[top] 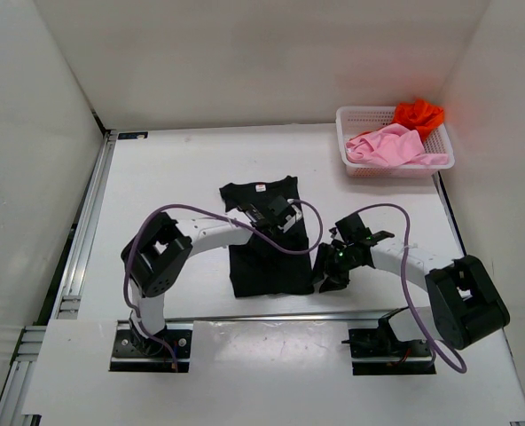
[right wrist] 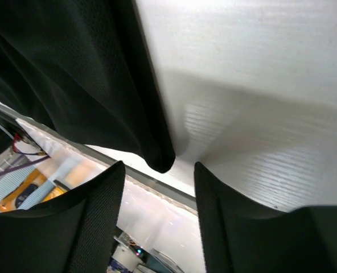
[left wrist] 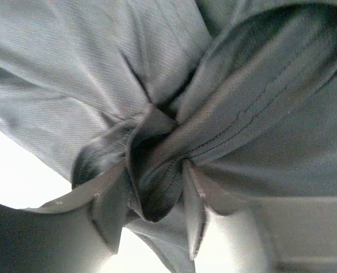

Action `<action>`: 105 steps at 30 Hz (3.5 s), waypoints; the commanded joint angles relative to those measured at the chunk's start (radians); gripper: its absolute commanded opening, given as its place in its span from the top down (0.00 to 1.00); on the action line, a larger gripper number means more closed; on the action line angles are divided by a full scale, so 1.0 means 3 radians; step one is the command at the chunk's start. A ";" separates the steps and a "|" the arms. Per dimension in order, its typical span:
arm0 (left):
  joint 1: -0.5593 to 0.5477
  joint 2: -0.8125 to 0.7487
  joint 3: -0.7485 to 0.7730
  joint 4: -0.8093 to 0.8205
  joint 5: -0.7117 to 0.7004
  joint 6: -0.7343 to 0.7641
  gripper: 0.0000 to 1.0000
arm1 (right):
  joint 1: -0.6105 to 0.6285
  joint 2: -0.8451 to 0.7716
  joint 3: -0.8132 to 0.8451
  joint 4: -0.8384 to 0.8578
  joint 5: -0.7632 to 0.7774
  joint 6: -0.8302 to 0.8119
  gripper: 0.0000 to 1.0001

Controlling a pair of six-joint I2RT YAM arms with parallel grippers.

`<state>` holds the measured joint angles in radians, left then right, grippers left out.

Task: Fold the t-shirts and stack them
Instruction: Fold the folded rectangular tshirt in 1/3 of the way

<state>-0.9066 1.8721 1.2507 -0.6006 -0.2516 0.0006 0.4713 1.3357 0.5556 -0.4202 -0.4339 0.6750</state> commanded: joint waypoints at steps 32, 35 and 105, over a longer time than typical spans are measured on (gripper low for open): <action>0.1181 -0.0324 0.0858 -0.1004 0.0571 -0.0002 0.41 | 0.0233 -0.0362 0.1067 -0.0726 0.1405 -0.0455 0.62; 0.1212 -0.0401 0.0679 -0.1004 0.0818 -0.0002 0.41 | 0.0555 0.0005 0.1419 -0.0726 0.1605 -0.0634 0.86; 0.1192 -0.1484 -0.0684 -0.1087 0.2208 -0.0002 0.39 | 0.0638 0.0672 0.1772 -0.0641 0.1427 -0.0864 0.38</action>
<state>-0.4805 1.5890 1.1515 -0.9157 0.2302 -0.0002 0.6476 1.6352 1.2362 -0.6613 0.1455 0.4400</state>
